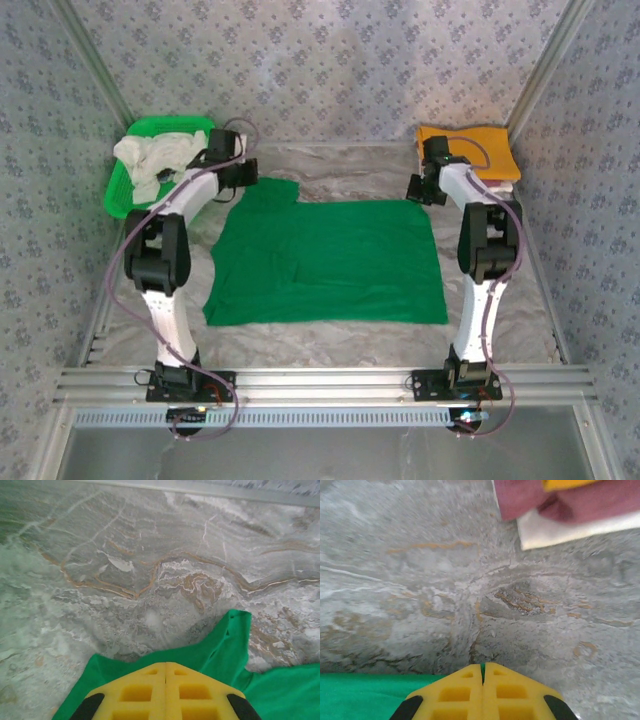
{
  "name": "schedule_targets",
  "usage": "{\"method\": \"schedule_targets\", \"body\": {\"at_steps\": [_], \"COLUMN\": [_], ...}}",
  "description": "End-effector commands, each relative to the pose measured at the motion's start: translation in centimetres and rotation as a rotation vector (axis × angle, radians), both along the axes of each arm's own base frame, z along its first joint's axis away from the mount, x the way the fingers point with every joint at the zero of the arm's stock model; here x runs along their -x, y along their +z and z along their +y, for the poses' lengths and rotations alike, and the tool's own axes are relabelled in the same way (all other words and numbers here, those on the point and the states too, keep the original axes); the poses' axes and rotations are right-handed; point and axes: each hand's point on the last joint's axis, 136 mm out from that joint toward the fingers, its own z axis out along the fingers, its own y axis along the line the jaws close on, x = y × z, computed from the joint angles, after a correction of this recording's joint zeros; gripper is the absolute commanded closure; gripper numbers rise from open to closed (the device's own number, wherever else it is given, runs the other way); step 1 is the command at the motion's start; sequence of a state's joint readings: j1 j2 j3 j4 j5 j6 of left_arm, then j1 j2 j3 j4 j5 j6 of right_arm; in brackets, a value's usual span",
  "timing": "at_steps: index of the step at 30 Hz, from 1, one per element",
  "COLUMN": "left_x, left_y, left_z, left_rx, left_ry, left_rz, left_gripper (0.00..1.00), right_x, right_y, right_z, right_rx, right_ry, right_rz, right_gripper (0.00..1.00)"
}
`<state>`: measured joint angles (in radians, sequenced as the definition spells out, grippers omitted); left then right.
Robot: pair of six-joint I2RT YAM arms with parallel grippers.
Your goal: Fold and stack the t-shirts
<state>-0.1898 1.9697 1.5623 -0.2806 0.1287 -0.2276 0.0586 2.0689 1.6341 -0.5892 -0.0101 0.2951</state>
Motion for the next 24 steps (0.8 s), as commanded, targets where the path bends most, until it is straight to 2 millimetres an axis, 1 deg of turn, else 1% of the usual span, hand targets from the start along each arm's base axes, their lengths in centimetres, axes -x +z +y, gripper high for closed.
{"method": "schedule_targets", "body": {"at_steps": [1, 4, 6, 8, 10, 13, 16, 17, 18, 21, 24], "left_x": [-0.5, 1.3, 3.1, 4.8, 6.6, 8.9, 10.2, 10.5, 10.8, 11.8, 13.0], "left_y": [4.0, 5.1, 5.5, 5.5, 4.9, 4.4, 4.3, 4.5, 4.7, 5.2, 5.1], "left_z": [0.9, 1.3, 1.6, 2.0, 2.5, 3.5, 4.0, 4.0, 3.9, 3.7, 3.7], "left_rx": [-0.029, -0.031, -0.031, -0.045, -0.061, -0.077, -0.097, -0.093, -0.091, -0.104, -0.12], "left_ry": [0.011, 0.019, 0.027, 0.035, 0.046, 0.071, 0.079, 0.078, 0.07, 0.06, 0.06], "left_rz": [-0.173, -0.199, -0.217, -0.221, -0.212, -0.213, -0.215, -0.215, -0.216, -0.213, -0.204], "left_gripper": [1.0, 1.0, 1.0, 1.0, 1.0, 1.0, 1.0, 1.0, 1.0, 1.0, 1.0], "right_x": [-1.8, -1.2, -0.4, 0.6, 1.8, 3.0, 3.4, 3.3, 3.9, 4.2, 4.5], "right_y": [3.4, 4.5, 5.0, 5.2, 5.0, 4.8, 4.5, 4.8, 4.2, 4.2, 4.1], "right_z": [-0.9, -0.6, -0.6, -0.7, -1.1, -1.5, -2.0, -2.0, -2.1, -2.0, -2.1], "right_rx": [0.01, -0.006, -0.008, -0.002, 0.009, 0.013, 0.019, 0.017, 0.016, 0.015, 0.024], "right_ry": [-0.026, -0.021, -0.026, -0.032, -0.046, -0.059, -0.072, -0.072, -0.072, -0.069, -0.072], "right_rz": [-0.18, -0.227, -0.258, -0.273, -0.269, -0.285, -0.278, -0.29, -0.277, -0.275, -0.276], "right_gripper": [1.0, 1.0, 1.0, 1.0, 1.0, 1.0, 1.0, 1.0, 1.0, 1.0, 1.0]}}
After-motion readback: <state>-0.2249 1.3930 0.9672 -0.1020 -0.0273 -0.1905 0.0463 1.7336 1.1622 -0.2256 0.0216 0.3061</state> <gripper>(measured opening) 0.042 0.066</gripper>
